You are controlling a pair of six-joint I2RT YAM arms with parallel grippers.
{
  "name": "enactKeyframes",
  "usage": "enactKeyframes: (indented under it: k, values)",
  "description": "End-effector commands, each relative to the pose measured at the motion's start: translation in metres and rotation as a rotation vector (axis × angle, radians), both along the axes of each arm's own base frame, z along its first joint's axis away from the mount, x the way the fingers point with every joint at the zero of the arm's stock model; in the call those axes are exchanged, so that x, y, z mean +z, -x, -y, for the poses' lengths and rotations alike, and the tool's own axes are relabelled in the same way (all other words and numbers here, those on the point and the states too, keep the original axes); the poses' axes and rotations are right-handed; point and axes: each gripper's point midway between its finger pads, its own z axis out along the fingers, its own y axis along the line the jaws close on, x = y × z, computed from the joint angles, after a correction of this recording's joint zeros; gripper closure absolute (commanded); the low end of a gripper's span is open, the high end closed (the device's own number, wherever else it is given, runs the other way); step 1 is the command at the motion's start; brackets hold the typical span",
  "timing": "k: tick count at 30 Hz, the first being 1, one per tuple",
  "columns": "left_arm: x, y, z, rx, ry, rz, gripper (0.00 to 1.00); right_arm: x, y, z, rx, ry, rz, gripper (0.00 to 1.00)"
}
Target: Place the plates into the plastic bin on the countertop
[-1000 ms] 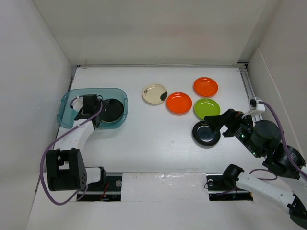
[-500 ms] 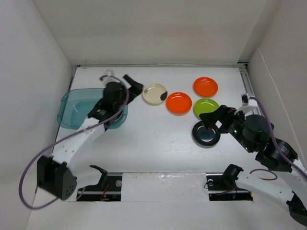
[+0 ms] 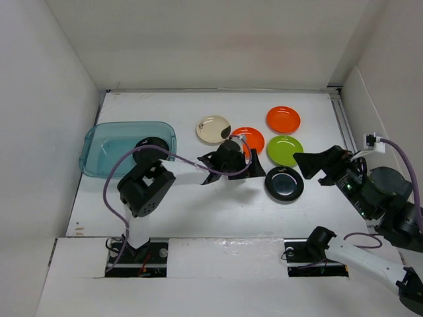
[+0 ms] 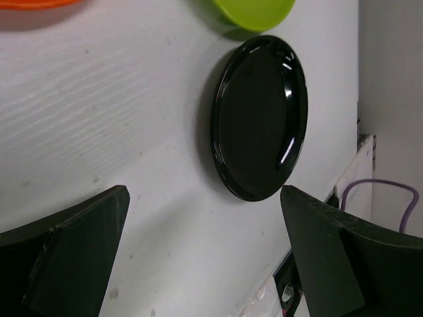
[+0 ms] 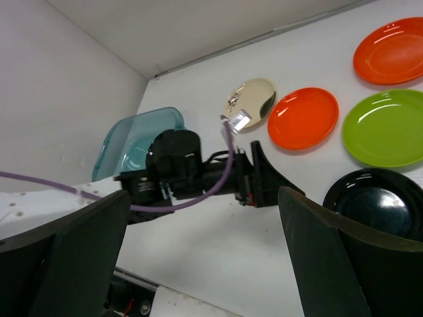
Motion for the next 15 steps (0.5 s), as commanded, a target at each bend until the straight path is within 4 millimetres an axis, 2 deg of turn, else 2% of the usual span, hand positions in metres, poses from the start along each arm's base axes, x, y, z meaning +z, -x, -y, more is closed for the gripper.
enactKeyframes:
  k: [1,3,4,6,7,10,13,14,15]
  values:
    - [0.023,0.004,0.040,-0.128,0.132,0.046,0.02,0.009,0.007,0.011,-0.021,-0.035,0.011,0.01]
    - [0.011,0.003,0.046,-0.133,0.124,0.018,0.05,0.009,0.009,0.014,-0.021,-0.036,0.012,0.01]
    - [-0.007,0.008,0.050,-0.152,0.108,-0.006,0.05,0.009,0.009,0.014,-0.021,-0.036,0.012,0.01]
    - [-0.014,0.006,0.056,-0.152,0.110,-0.033,0.08,0.005,0.008,0.013,-0.021,-0.030,0.006,0.01]
    - [-0.028,0.006,0.056,-0.151,0.095,-0.047,0.09,0.003,0.007,0.011,-0.021,-0.028,0.005,0.01]
    - [-0.035,0.003,0.060,-0.146,0.091,-0.061,0.17,0.001,0.005,0.009,-0.022,-0.035,0.000,0.01]
    - [-0.041,-0.004,0.063,-0.124,0.071,-0.060,0.41,-0.003,0.005,0.007,-0.013,-0.029,-0.007,0.01]
    - [-0.057,-0.001,0.059,-0.121,0.039,-0.090,0.46,-0.003,0.005,0.007,-0.013,-0.029,-0.007,0.01]
    - [-0.058,-0.004,0.061,-0.114,0.039,-0.083,0.60,-0.005,0.006,0.008,-0.013,-0.029,-0.007,0.01]
